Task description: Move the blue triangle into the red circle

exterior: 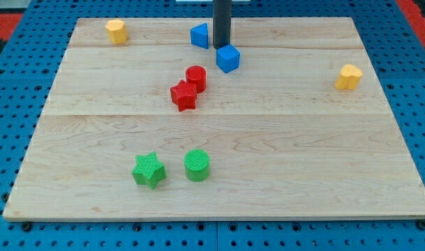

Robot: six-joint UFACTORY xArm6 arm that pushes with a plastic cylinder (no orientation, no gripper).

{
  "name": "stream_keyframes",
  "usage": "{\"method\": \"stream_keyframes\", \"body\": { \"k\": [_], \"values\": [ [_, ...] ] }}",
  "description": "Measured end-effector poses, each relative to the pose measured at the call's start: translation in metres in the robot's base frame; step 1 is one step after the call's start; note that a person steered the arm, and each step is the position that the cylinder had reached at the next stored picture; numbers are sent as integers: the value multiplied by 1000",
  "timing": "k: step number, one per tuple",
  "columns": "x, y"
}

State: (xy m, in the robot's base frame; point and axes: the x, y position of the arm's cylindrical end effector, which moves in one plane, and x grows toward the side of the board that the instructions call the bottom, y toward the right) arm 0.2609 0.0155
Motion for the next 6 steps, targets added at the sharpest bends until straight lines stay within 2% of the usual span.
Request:
{"method": "stream_keyframes", "body": {
  "k": [1,3,4,5,6],
  "values": [
    [-33,-21],
    [-15,-107],
    [-34,-131],
    [12,-128],
    [52,-78]
  ]
}}
